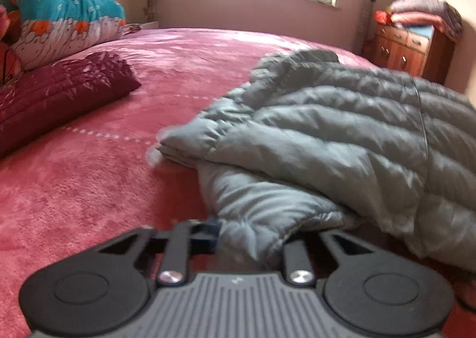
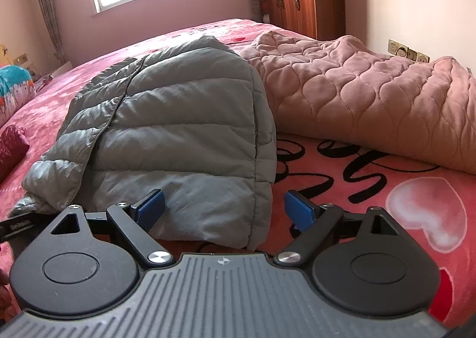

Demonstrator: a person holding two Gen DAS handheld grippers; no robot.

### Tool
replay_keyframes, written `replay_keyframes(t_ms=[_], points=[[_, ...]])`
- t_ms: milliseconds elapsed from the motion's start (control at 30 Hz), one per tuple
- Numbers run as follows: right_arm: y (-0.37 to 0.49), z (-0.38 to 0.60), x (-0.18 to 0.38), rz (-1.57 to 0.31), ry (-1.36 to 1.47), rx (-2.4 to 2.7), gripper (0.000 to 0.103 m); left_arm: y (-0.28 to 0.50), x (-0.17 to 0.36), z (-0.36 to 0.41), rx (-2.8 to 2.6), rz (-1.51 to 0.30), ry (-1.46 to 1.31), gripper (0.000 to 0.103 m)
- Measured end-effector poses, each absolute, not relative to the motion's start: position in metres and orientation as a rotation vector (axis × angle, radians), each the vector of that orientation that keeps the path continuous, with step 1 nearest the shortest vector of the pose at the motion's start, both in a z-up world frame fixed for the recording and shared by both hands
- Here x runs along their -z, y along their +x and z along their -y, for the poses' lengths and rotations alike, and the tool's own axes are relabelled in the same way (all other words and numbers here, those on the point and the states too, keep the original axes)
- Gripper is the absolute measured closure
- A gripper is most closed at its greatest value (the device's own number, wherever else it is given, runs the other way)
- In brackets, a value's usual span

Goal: Fold large clothes
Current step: 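Grasp the jacket's sleeve edge with the left gripper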

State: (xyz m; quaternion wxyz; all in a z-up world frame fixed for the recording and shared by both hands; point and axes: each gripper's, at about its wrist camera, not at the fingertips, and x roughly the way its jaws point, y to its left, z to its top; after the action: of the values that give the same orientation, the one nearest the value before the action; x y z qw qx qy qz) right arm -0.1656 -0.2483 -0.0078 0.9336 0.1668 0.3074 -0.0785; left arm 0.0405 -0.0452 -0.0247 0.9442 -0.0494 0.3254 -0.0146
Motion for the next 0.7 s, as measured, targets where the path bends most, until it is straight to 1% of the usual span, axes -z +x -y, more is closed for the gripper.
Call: replay_keyframes(t_ms=[133,467,567,700], points=[[-0.168,0.249,0.007,-0.603,0.332,0.158,0.000,0.029,-0.001,0.021,-0.006,-0.596,-0.215,0.100],[-0.174,0.258,0.007,-0.563,0.370,0.158,0.000,-0.020,-0.081,-0.050,-0.072,-0.423,-0.322,0.101],[-0.177,0.261,0.009,-0.560,0.386,0.131,0.000,-0.036,-0.097,-0.072,-0.096,-0.409,-0.335,0.101],[-0.179,0.262,0.012,-0.571,0.409,0.101,0.000,-0.056,-0.104,-0.099,-0.146,-0.423,-0.340,0.101]])
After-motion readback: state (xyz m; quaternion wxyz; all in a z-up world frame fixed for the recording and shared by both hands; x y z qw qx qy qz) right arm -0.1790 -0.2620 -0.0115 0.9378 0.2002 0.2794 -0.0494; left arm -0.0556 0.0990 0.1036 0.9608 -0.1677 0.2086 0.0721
